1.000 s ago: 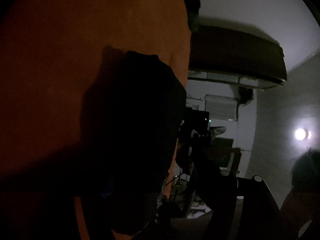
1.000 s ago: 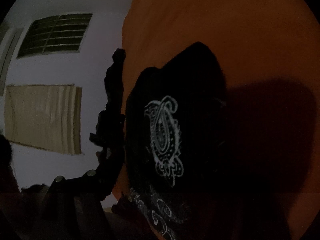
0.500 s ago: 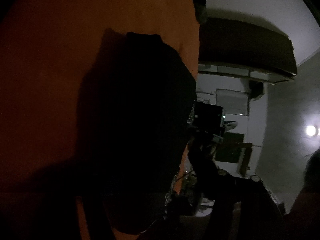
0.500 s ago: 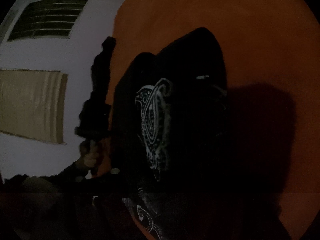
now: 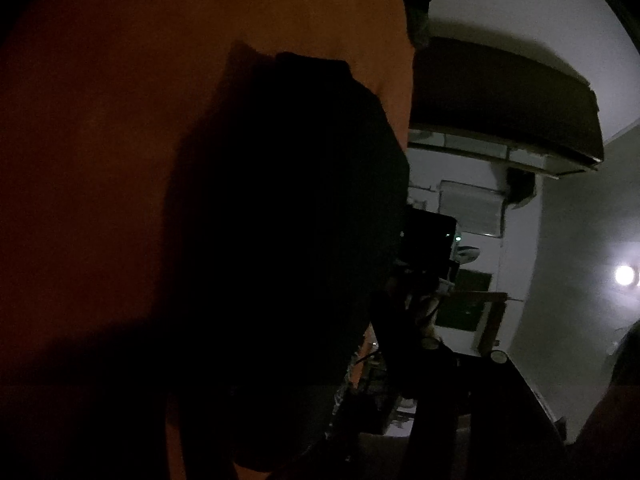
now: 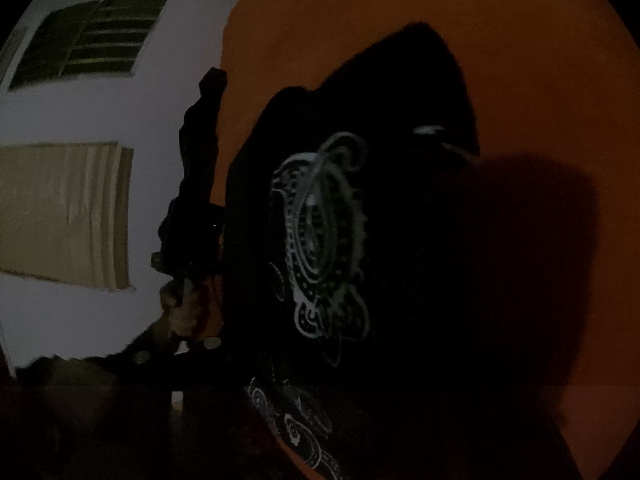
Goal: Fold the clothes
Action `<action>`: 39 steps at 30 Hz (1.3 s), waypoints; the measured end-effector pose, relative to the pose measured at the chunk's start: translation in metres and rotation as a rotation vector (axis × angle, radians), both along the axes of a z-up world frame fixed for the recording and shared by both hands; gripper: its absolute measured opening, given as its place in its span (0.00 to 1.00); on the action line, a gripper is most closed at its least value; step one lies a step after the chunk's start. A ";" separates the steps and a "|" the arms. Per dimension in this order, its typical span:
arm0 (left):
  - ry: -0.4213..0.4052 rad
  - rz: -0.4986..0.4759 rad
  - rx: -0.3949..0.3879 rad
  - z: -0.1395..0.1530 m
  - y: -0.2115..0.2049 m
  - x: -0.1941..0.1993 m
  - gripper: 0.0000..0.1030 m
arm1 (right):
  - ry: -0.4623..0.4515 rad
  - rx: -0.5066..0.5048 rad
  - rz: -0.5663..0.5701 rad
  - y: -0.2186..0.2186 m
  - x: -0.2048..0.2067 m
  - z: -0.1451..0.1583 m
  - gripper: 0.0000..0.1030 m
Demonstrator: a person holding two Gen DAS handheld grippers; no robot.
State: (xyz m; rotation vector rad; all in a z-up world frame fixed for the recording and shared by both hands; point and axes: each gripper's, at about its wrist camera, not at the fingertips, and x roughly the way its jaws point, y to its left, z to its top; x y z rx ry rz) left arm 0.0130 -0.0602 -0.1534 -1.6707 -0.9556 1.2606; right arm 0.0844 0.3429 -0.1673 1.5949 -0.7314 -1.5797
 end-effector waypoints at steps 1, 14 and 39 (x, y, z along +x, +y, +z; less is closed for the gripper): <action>-0.005 0.002 0.000 0.001 0.002 0.000 0.52 | -0.003 0.000 -0.001 -0.001 0.000 -0.001 0.45; -0.043 0.020 0.048 0.008 0.019 0.006 0.41 | -0.036 -0.021 -0.006 -0.003 -0.001 -0.008 0.47; -0.036 0.063 0.097 -0.002 0.031 0.006 0.33 | -0.055 -0.066 -0.006 0.000 0.000 -0.011 0.44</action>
